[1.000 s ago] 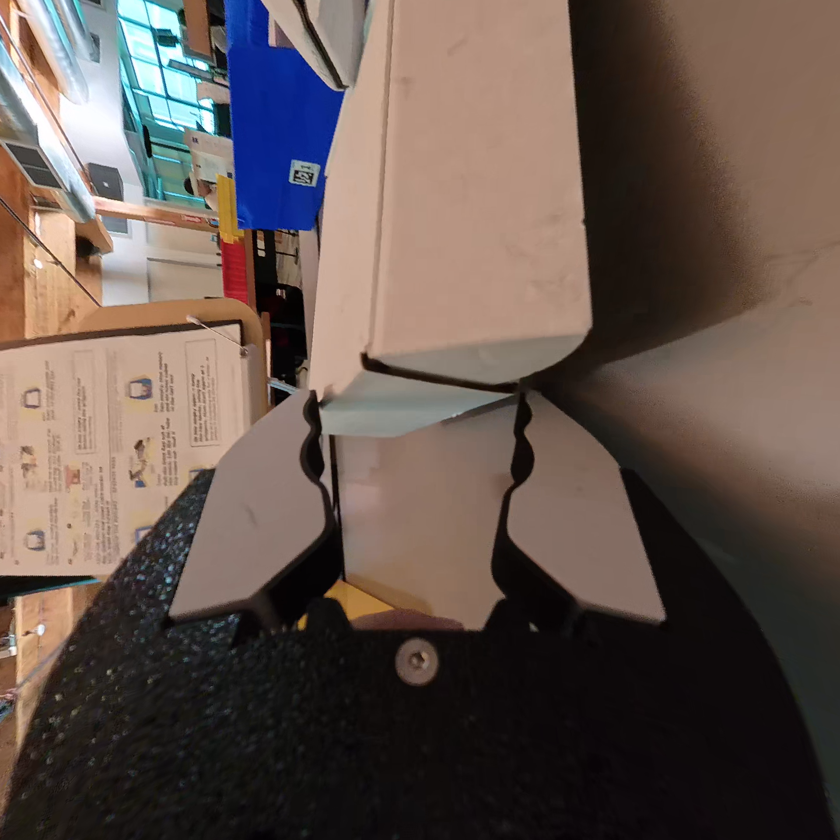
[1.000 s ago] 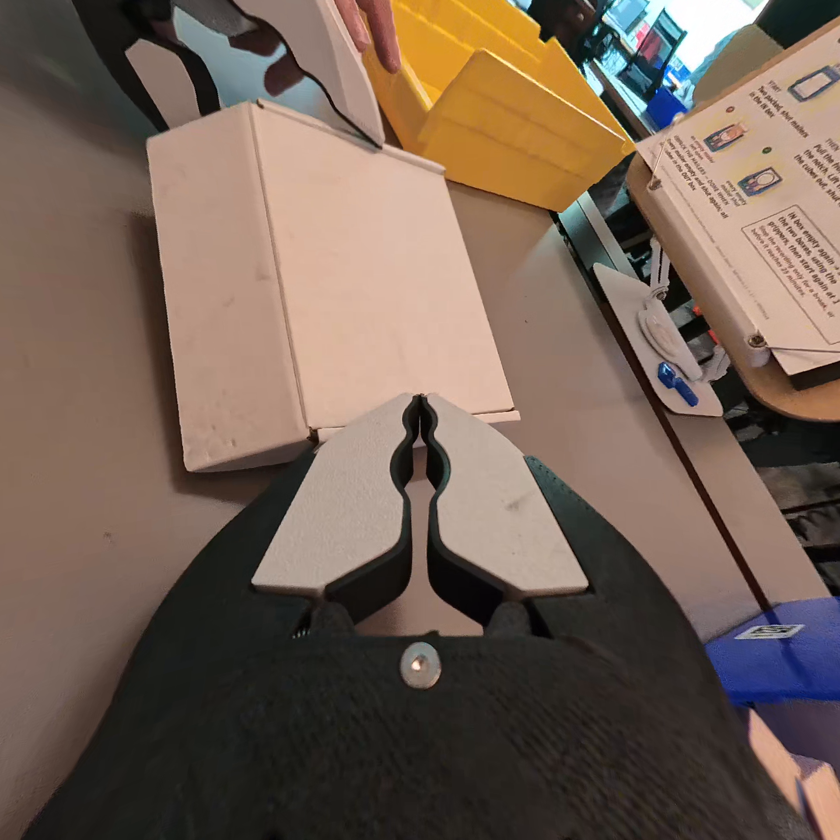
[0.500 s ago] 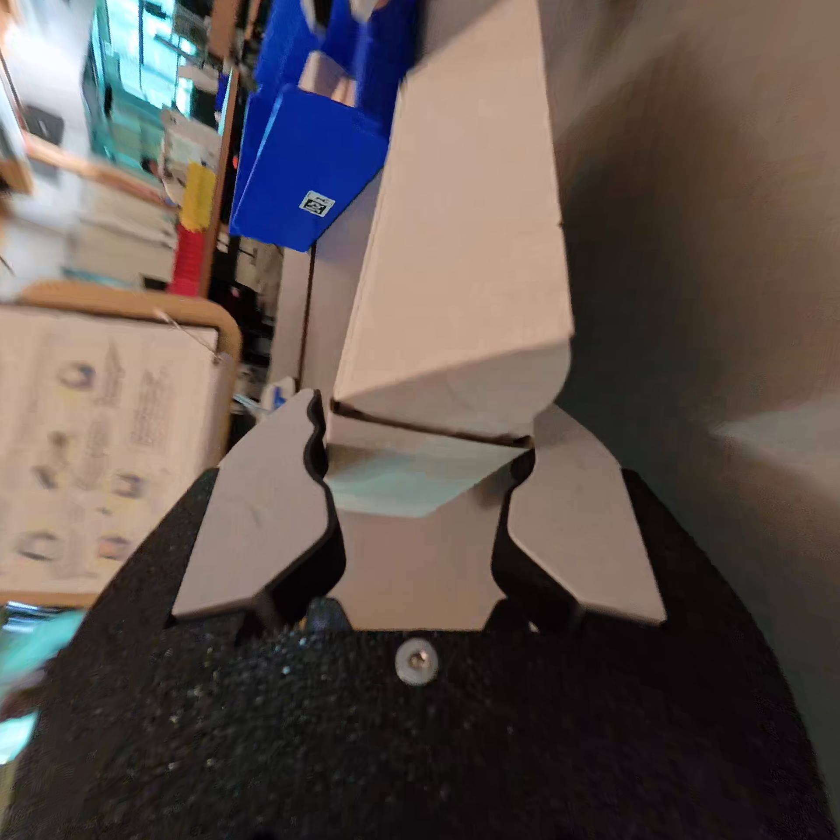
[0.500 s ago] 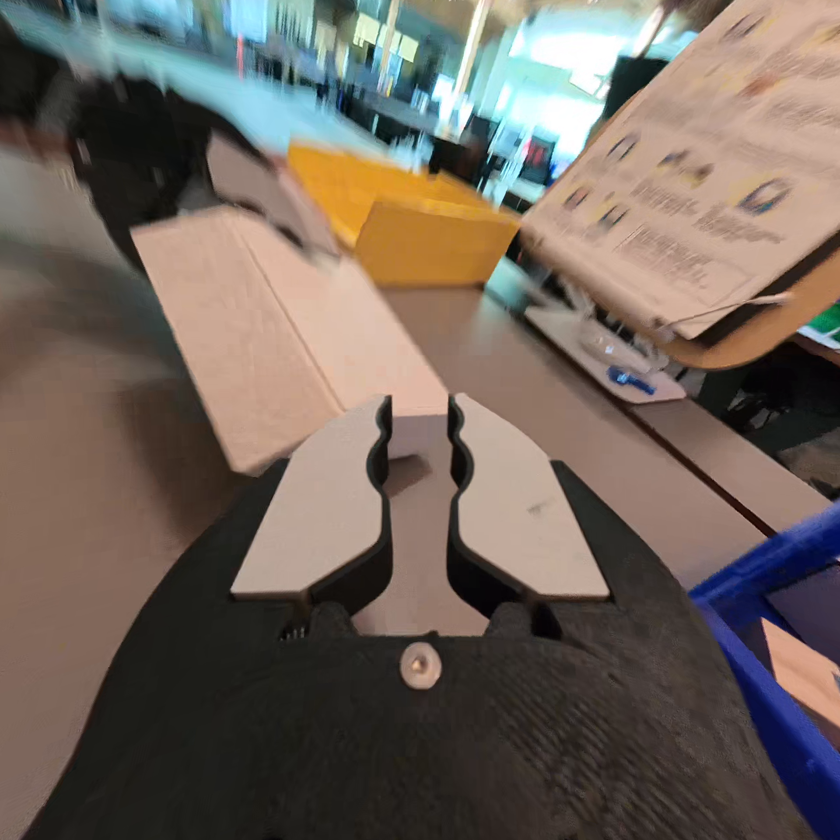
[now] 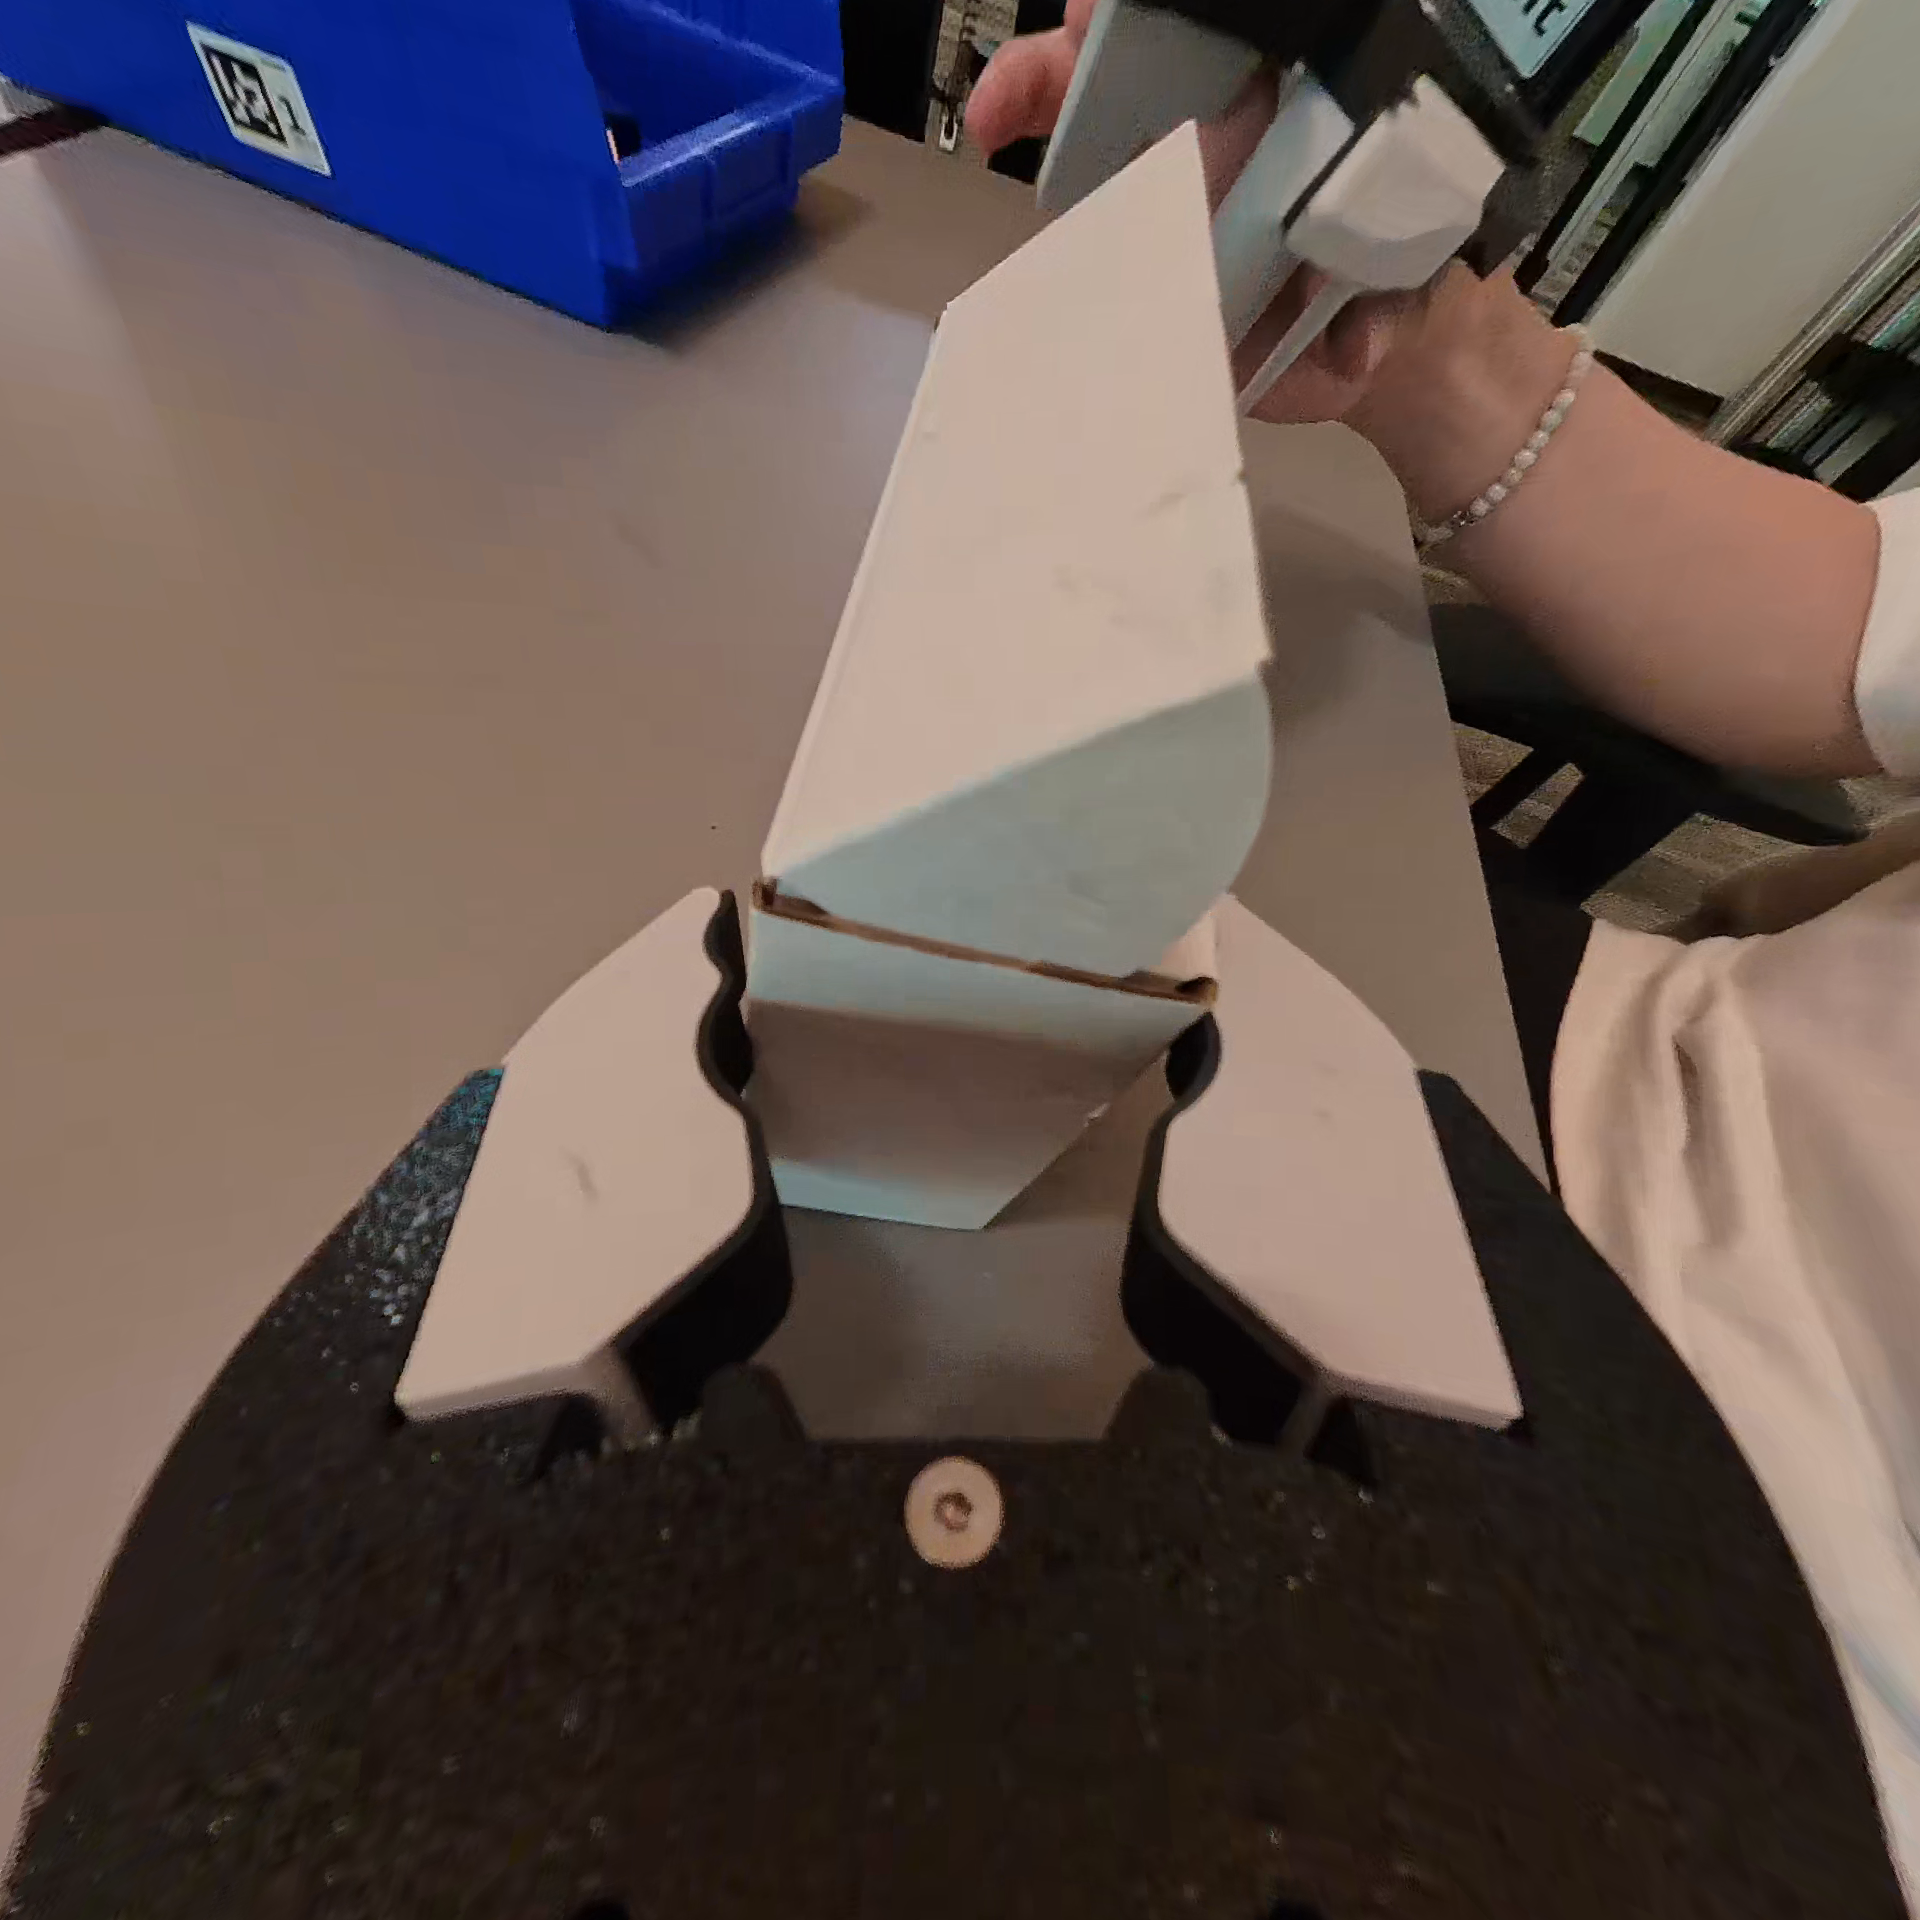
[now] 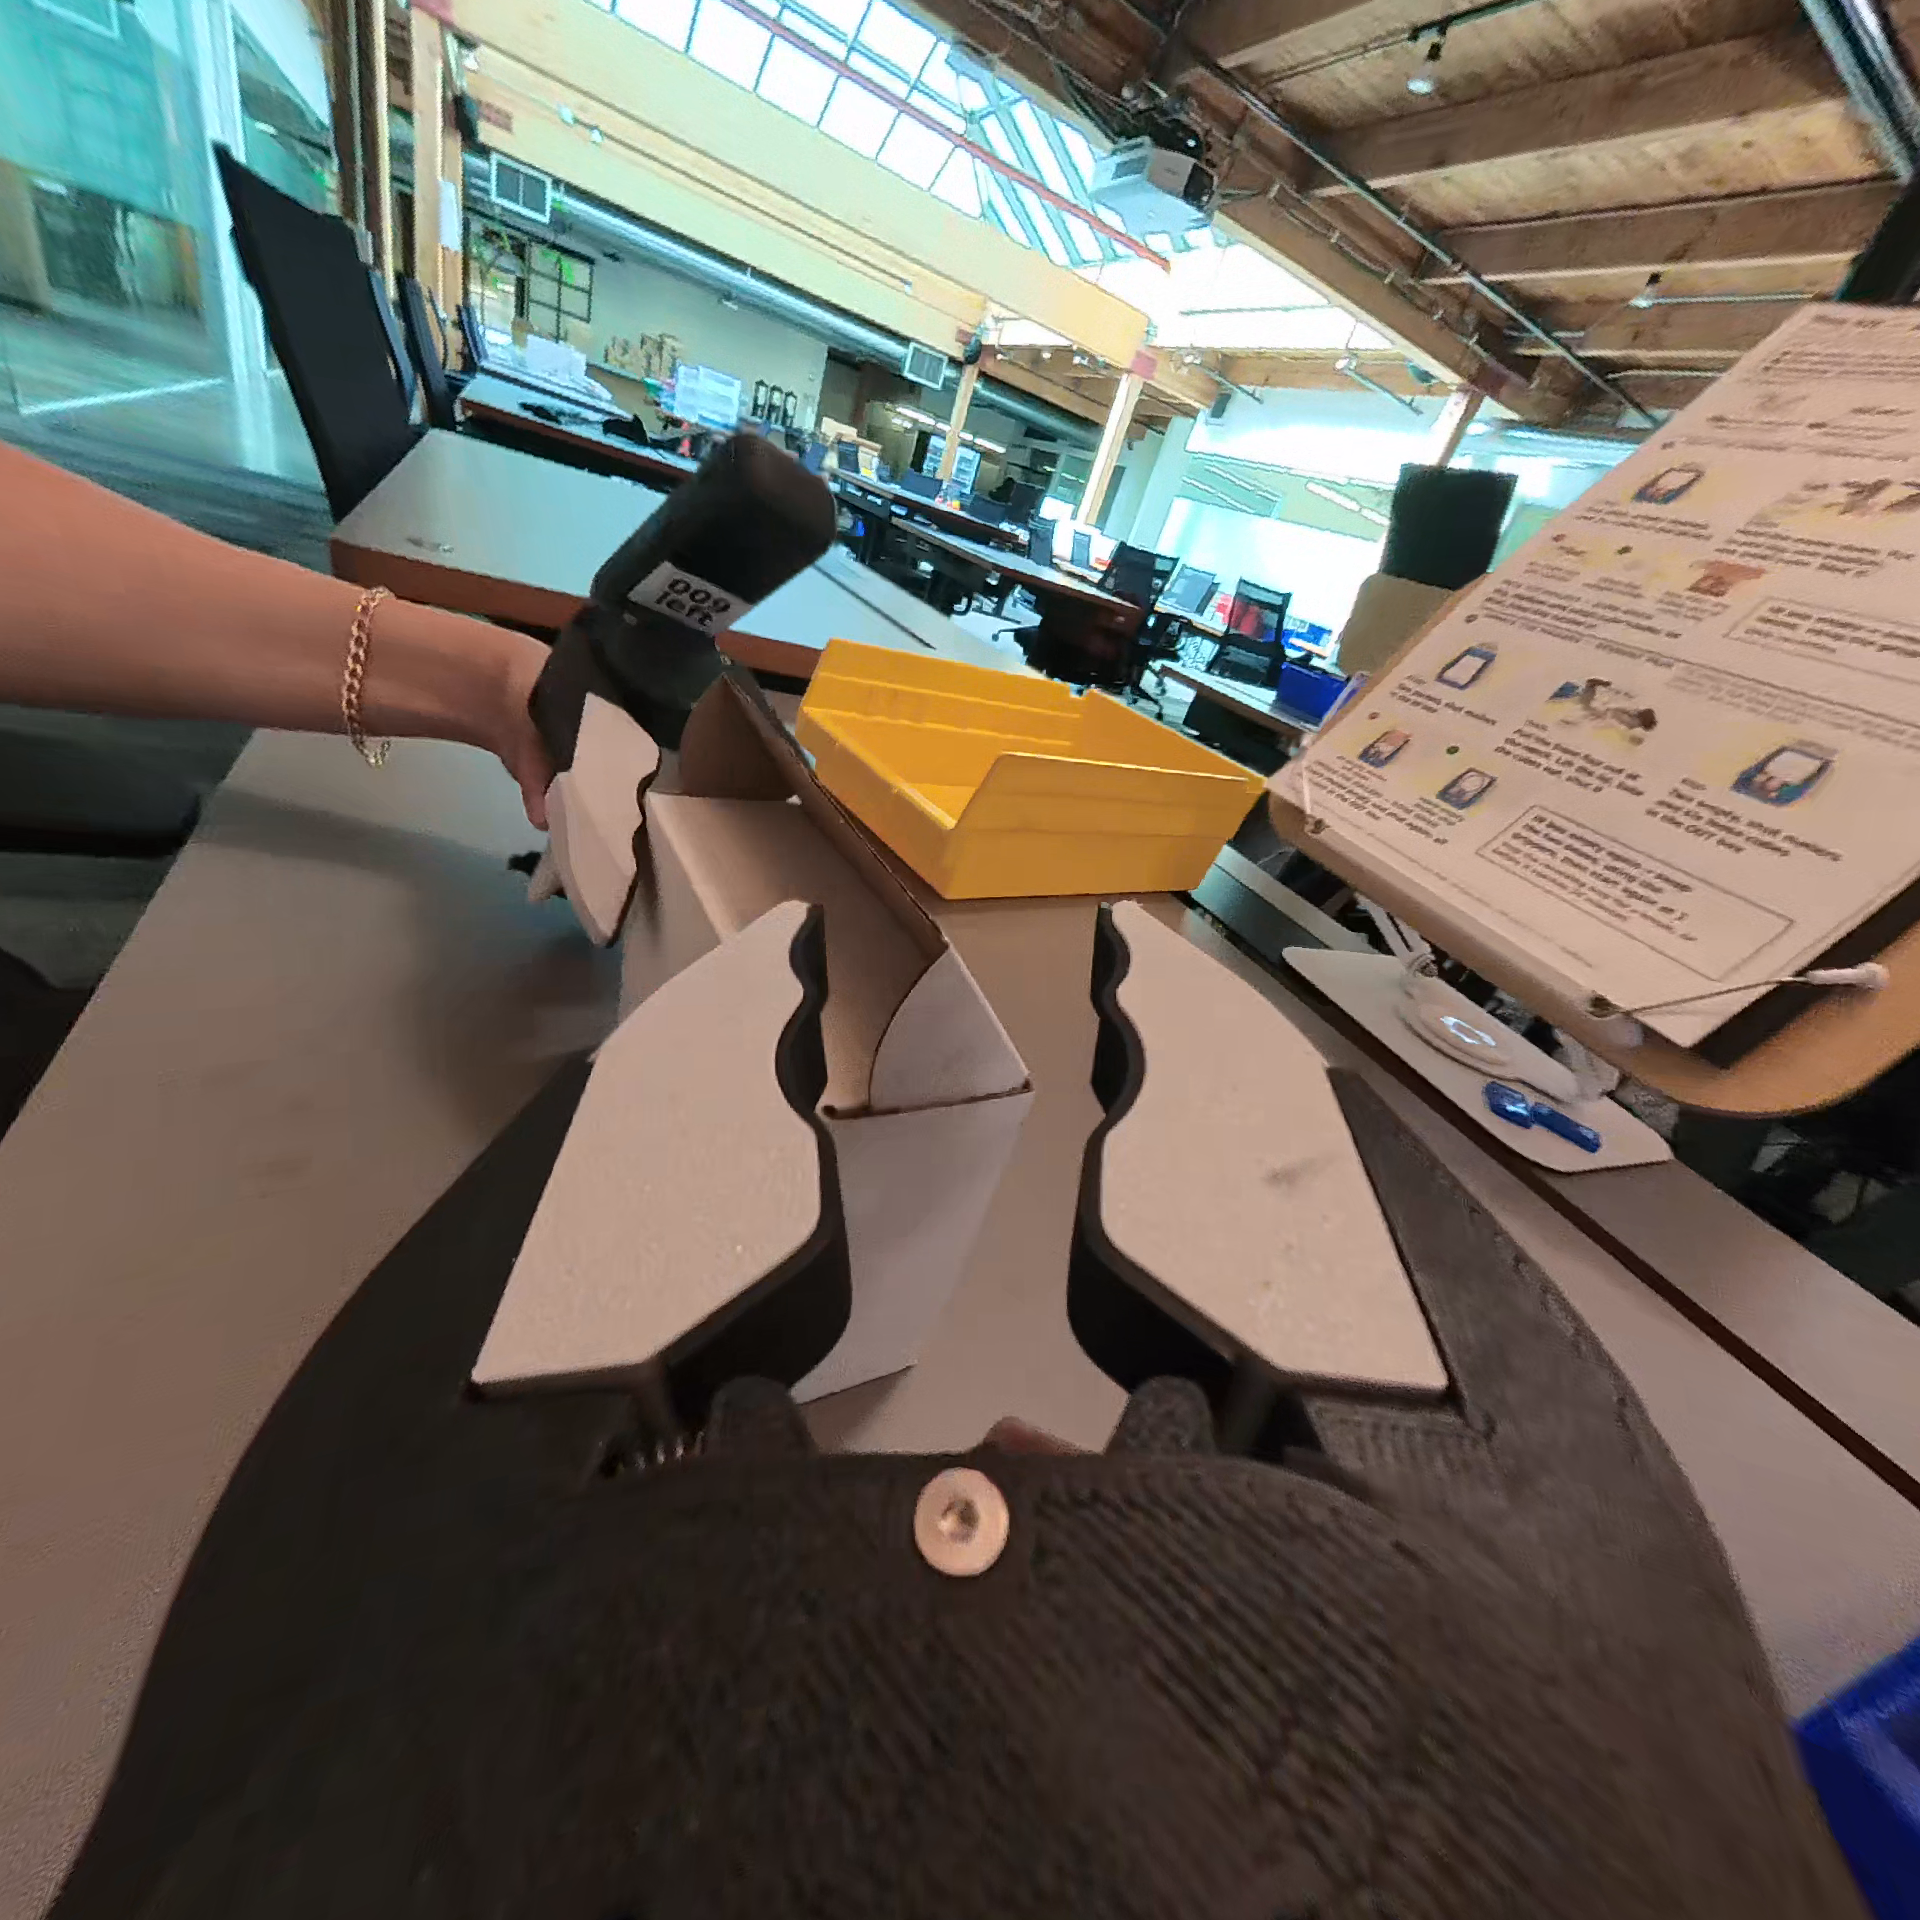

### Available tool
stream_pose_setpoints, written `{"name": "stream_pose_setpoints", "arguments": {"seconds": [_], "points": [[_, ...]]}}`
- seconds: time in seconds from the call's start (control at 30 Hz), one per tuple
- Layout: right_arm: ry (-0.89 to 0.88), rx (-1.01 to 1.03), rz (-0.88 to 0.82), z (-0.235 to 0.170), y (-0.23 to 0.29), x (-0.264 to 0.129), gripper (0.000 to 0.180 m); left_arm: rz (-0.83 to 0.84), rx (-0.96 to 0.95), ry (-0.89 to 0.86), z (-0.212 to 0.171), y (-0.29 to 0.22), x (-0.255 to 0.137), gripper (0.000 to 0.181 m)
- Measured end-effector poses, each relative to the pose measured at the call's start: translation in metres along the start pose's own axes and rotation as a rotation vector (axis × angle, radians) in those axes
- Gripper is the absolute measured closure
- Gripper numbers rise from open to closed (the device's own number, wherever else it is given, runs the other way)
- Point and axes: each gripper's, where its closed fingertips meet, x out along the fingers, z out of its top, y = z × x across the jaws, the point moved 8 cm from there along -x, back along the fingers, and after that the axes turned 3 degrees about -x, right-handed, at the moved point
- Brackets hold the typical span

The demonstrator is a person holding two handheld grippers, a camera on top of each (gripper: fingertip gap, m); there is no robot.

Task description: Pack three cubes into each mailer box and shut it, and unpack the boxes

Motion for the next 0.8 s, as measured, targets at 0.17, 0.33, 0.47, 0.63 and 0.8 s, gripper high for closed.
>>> {"name": "stream_pose_setpoints", "arguments": {"seconds": [0.17,0.33,0.47,0.63,0.8], "points": [[0.097,-0.074,0.076,-0.008,0.012,0.013,0.126,0.142,0.039,-0.045,0.001,0.002,-0.006,0.097],[0.092,-0.115,-0.055,0.005,0.008,0.005,0.134,0.327,0.108,-0.178,0.009,-0.021,-0.033,0.102],[0.143,-0.031,-0.149,0.013,0.005,-0.004,0.148,0.496,0.174,-0.197,0.013,-0.045,-0.045,0.128],[0.263,-0.04,-0.206,0.021,0.016,0.004,0.158,0.672,0.162,-0.15,0.022,-0.061,-0.04,0.148],[0.322,-0.105,-0.255,0.029,0.021,0.007,0.171,0.799,-0.004,-0.152,0.029,-0.065,-0.044,0.159]]}}
